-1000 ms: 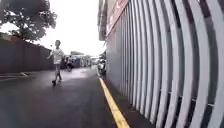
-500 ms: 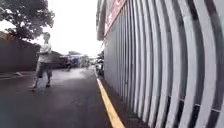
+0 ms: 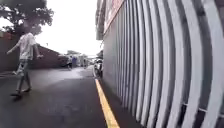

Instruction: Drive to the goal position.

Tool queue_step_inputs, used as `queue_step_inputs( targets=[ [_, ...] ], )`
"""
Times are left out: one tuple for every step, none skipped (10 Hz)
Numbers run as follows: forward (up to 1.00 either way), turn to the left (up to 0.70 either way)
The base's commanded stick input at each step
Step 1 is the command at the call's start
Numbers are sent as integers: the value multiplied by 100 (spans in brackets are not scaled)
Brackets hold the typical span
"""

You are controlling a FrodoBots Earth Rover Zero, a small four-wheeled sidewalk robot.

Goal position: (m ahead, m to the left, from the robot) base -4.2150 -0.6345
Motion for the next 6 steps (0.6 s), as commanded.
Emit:
queue_step_inputs(
  targets=[
    [32,0],
    [32,0],
    [32,0],
    [33,0],
    [32,0],
    [32,0]
  ],
)
